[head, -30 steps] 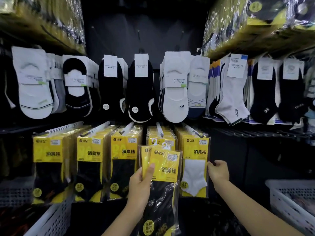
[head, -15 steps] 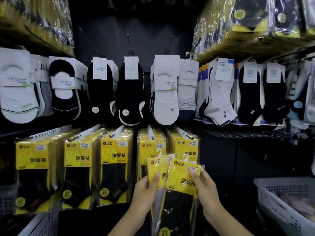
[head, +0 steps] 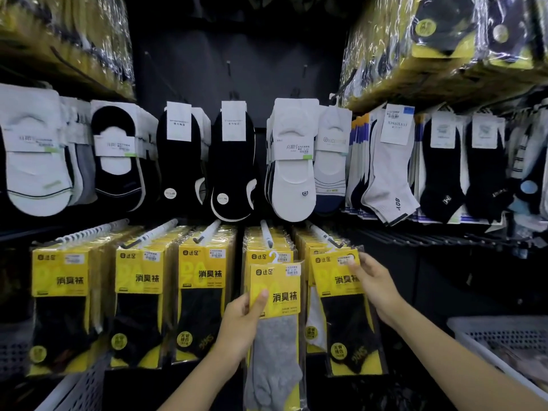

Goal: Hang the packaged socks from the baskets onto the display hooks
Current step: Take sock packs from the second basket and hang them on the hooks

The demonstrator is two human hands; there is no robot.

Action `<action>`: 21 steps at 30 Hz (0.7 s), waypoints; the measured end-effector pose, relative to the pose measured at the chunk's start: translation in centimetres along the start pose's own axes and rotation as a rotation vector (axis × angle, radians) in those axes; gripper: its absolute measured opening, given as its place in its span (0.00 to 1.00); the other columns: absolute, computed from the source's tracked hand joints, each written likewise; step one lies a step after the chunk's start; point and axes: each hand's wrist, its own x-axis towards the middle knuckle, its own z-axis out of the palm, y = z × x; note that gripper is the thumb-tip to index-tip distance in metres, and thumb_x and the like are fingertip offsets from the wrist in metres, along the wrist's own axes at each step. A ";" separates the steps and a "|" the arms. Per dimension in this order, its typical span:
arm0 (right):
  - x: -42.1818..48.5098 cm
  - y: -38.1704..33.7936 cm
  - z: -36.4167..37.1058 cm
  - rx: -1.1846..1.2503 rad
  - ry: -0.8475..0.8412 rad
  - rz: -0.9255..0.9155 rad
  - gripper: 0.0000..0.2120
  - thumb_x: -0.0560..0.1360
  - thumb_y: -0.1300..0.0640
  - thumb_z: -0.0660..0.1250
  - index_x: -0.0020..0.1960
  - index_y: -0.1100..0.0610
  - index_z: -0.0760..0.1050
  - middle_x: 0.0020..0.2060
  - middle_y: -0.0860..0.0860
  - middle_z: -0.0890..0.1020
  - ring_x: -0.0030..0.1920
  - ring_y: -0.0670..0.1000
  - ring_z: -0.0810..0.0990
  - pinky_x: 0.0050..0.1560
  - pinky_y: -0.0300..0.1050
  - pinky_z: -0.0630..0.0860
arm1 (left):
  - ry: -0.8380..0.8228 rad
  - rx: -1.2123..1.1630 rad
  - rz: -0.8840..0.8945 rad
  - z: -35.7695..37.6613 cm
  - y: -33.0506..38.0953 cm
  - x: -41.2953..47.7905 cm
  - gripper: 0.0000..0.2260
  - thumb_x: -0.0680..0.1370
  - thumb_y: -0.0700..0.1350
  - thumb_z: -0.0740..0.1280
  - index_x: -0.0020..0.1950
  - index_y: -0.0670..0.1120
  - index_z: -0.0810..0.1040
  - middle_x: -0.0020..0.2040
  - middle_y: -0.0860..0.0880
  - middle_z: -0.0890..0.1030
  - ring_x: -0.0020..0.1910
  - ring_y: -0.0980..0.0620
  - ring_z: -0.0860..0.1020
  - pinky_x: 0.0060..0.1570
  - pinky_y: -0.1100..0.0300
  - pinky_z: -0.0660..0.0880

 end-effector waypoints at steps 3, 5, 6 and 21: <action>0.5 0.2 1.8 -0.043 -0.058 -0.002 0.10 0.79 0.59 0.63 0.59 0.57 0.76 0.47 0.48 0.85 0.44 0.41 0.84 0.41 0.33 0.78 | 0.004 -0.014 -0.007 0.0 0.1 0.0 0.07 0.79 0.48 0.62 0.50 0.49 0.80 0.40 0.58 0.85 0.41 0.62 0.83 0.34 0.73 0.74; 0.8 0.5 2.7 -0.036 -0.016 0.014 0.14 0.79 0.59 0.63 0.63 0.61 0.75 0.53 0.54 0.84 0.52 0.47 0.83 0.52 0.42 0.80 | 0.011 -0.029 -0.014 0.1 0.0 -0.1 0.07 0.79 0.48 0.62 0.49 0.50 0.79 0.39 0.59 0.85 0.41 0.63 0.83 0.33 0.73 0.74; 0.9 0.9 2.8 -0.018 0.015 0.045 0.16 0.79 0.58 0.63 0.65 0.62 0.73 0.57 0.56 0.82 0.57 0.51 0.81 0.59 0.50 0.78 | 0.015 -0.034 -0.016 0.0 -0.1 -0.2 0.07 0.79 0.48 0.62 0.49 0.50 0.79 0.39 0.59 0.85 0.40 0.63 0.83 0.33 0.73 0.74; 0.7 0.2 -1.4 -0.016 0.022 -0.062 0.07 0.79 0.56 0.63 0.55 0.53 0.77 0.47 0.45 0.85 0.47 0.42 0.83 0.44 0.36 0.78 | 0.062 -0.047 0.000 0.7 -1.1 0.9 0.09 0.78 0.49 0.63 0.51 0.47 0.80 0.45 0.51 0.85 0.42 0.58 0.84 0.35 0.70 0.76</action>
